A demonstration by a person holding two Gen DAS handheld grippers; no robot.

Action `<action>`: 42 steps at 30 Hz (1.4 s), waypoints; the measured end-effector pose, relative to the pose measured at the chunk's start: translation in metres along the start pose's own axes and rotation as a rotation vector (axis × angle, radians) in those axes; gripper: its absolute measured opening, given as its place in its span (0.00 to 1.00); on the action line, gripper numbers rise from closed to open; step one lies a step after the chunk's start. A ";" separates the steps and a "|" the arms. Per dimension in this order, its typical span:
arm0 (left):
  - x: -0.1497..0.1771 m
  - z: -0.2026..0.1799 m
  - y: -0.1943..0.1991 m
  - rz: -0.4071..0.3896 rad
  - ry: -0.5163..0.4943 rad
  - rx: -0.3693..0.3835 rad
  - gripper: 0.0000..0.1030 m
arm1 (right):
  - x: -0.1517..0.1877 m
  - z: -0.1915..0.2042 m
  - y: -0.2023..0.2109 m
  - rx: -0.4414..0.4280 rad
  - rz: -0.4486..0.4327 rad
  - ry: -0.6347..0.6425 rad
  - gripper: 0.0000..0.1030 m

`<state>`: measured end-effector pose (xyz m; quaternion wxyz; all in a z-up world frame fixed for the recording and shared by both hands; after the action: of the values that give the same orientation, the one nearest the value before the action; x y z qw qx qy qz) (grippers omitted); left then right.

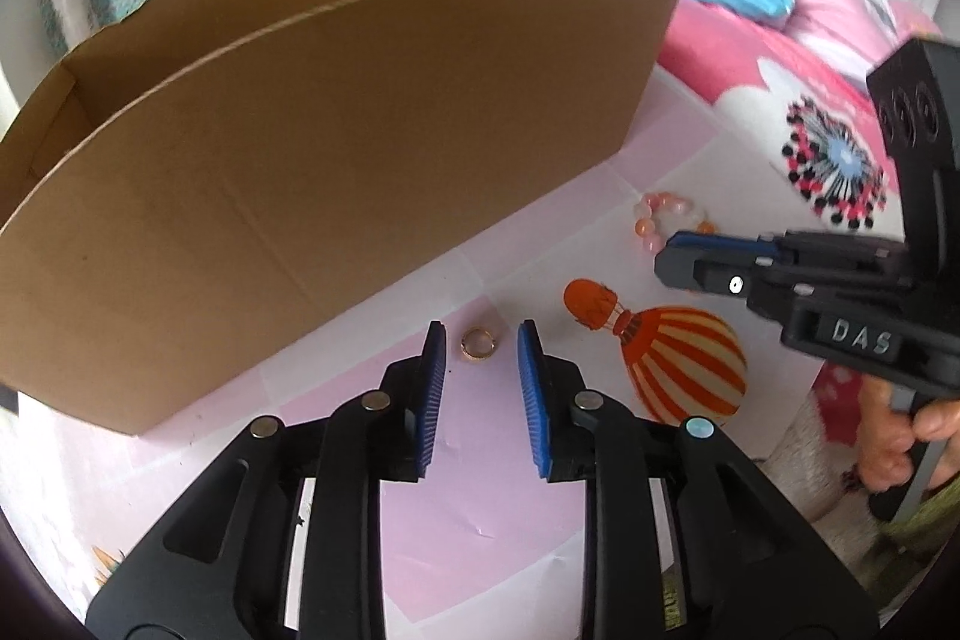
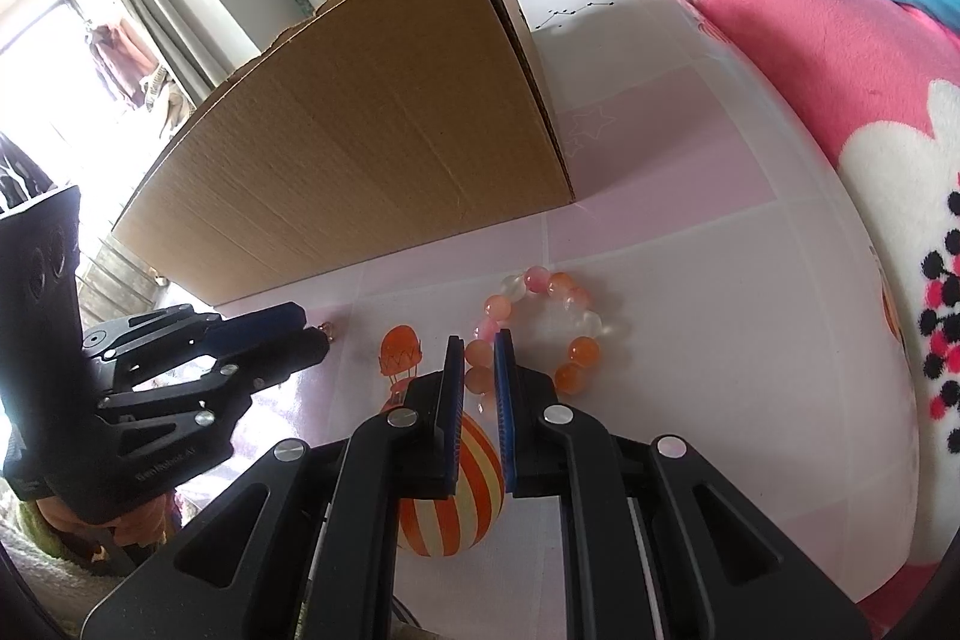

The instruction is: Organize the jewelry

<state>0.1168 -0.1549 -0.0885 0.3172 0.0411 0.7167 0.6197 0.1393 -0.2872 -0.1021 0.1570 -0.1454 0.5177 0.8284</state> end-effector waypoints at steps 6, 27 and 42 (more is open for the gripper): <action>-0.001 -0.001 -0.005 0.010 -0.056 -0.024 0.21 | 0.000 0.000 0.000 0.000 -0.001 0.001 0.10; 0.001 0.001 -0.001 -0.029 -0.069 0.051 0.11 | -0.003 -0.002 0.005 -0.023 0.000 -0.021 0.10; -0.010 0.009 0.095 -0.232 -0.022 0.167 0.11 | -0.030 -0.007 0.069 -0.563 -0.174 -0.270 0.10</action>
<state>0.0977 -0.1300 0.0020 0.3898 -0.0088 0.7623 0.5167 0.1390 -0.3260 -0.0367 0.2483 -0.1157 0.2282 0.9343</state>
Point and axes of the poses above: each gripper's, at about its wrist camera, not at the fingertips, and y roughly against the way its jaws point, z to its left, x to its underside, the point moved 7 cm from there along -y, roughly the way its jaws point, and after that the axes turned 8 degrees about z, right-handed, at the moved point
